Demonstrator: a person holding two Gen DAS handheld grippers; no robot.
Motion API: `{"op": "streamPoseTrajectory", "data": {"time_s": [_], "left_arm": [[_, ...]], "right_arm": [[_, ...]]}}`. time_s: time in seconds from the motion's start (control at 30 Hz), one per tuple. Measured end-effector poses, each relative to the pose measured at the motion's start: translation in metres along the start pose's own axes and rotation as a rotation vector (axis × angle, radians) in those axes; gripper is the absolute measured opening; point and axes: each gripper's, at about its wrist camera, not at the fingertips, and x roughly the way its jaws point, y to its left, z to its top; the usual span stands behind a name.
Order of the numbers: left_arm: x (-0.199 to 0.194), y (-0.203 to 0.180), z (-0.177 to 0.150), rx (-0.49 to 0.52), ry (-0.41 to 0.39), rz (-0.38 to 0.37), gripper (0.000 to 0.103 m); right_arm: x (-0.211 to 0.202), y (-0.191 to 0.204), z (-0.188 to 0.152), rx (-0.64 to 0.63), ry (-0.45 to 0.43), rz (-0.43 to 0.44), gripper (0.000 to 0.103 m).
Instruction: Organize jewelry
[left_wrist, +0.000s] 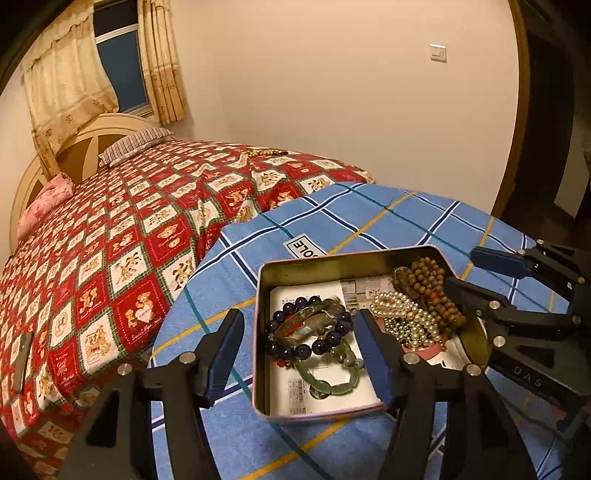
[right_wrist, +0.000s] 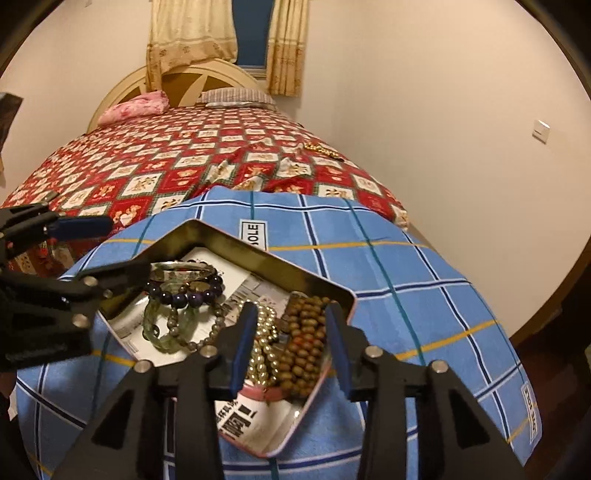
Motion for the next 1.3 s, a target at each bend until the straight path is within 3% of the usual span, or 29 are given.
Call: {"op": "streamPoseTrajectory", "data": {"time_s": [0.23,0.63,1.3], "left_arm": [[-0.019,0.007,-0.007,-0.035,-0.014,0.01,0.063],[-0.041,0.004,-0.014,-0.055,-0.033,0.019,0.063],[-0.045,-0.004,-0.02,-0.06,-0.029,0.012,0.063]], "right_arm": [[-0.022,-0.004,-0.01,0.035,-0.017,-0.005,0.053],[-0.045,0.002,-0.018,0.055,-0.059,0.011,0.061],[-0.057,0.002,-0.023,0.065,-0.091,0.013,0.07]]}}
